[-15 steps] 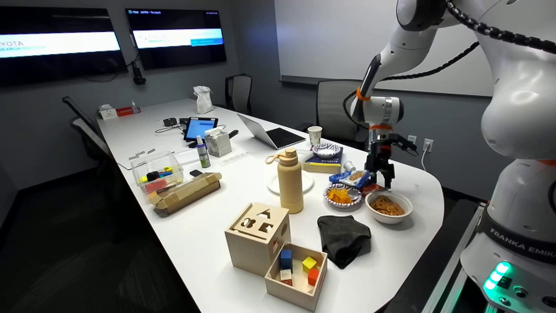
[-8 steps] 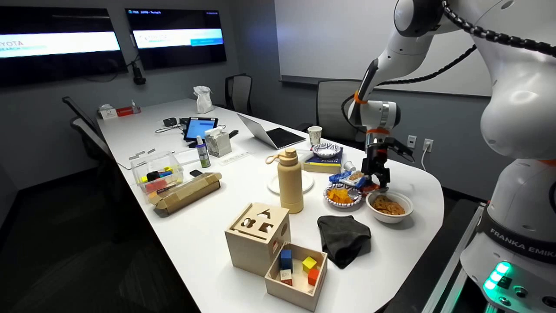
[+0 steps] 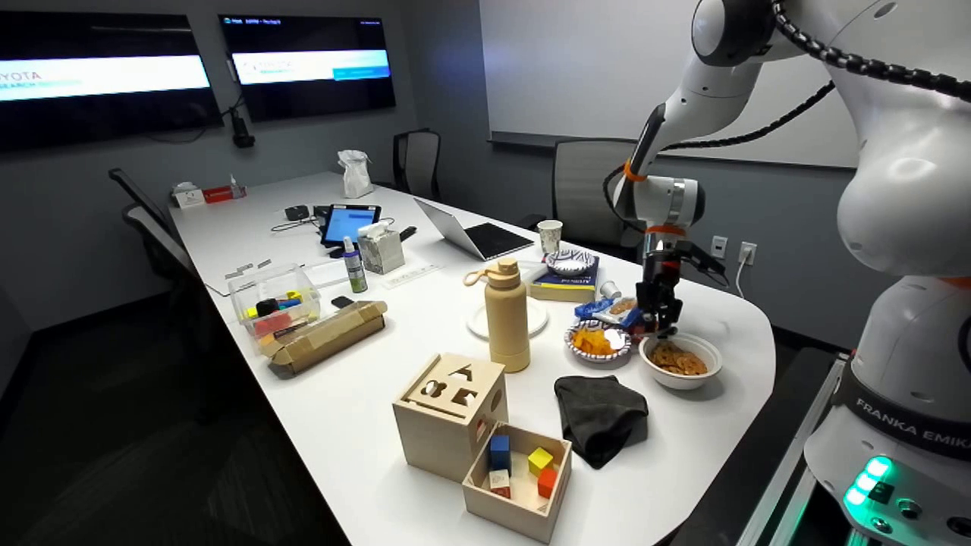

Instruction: Use the cake slicer to stir in the furthest bowl

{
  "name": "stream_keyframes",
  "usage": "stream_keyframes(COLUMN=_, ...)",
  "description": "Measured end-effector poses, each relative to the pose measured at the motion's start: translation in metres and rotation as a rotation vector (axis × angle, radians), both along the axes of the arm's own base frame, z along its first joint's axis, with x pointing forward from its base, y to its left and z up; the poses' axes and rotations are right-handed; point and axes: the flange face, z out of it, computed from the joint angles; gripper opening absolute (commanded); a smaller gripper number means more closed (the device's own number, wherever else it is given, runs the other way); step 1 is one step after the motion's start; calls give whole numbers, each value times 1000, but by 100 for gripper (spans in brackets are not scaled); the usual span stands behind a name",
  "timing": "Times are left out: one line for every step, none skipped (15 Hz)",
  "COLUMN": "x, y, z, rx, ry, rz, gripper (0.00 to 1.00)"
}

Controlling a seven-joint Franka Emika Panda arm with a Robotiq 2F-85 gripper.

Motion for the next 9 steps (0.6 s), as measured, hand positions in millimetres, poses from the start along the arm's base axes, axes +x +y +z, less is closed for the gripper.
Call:
stream_keyframes(x=-1, y=-2, z=0, rx=1, ry=-1, rz=-6, gripper=6)
stream_keyframes(x=-3, y=-4, z=0, rx=2, ry=-2, rz=-10, gripper=1)
stream_keyframes(x=-4, y=-5, z=0, rx=4, ry=-2, rz=-14, gripper=0)
stream_keyframes(x=-5, y=-6, z=0, rx=6, ry=-2, rz=-16, gripper=0)
stream_keyframes(x=-6, y=-7, z=0, rx=8, ry=-3, rz=-16, gripper=0)
stream_keyframes(x=-6, y=-7, z=1, rx=20, ry=-3, rz=-12, gripper=1)
stream_keyframes(x=-6, y=-7, z=2, rx=26, ry=-3, rz=-11, gripper=1)
stream_keyframes(x=-5, y=-7, z=3, rx=30, ry=-1, rz=-10, gripper=1)
stream_keyframes(x=-5, y=-8, z=3, rx=32, ry=-1, rz=-10, gripper=1)
